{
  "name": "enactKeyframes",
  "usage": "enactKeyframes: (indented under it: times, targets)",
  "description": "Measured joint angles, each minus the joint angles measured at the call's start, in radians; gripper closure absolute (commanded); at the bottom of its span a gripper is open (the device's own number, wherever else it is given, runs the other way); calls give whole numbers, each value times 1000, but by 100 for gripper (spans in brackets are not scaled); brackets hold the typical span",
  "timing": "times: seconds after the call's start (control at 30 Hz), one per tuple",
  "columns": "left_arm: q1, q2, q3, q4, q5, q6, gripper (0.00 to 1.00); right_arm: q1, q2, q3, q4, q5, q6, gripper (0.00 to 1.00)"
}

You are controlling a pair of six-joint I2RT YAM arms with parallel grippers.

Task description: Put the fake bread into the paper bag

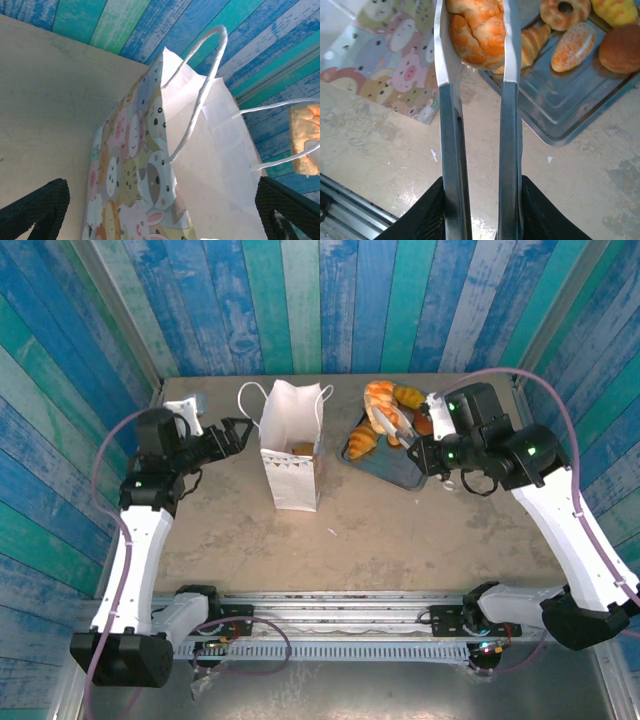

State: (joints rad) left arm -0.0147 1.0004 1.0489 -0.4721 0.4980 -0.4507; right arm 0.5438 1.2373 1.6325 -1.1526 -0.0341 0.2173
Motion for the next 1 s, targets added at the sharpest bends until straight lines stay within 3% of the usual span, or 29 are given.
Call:
enactKeyframes:
  times: [0.27, 0.63, 1.0]
  targets:
    - [-6, 46, -1, 53, 47, -21, 7, 124, 57, 202, -14, 6, -8, 65]
    - [-82, 122, -21, 121, 26, -30, 17, 313, 264, 468, 0, 55, -10, 65]
    - [-84, 138, -98, 195, 5, -61, 36, 375, 431, 547, -9, 98, -11, 65]
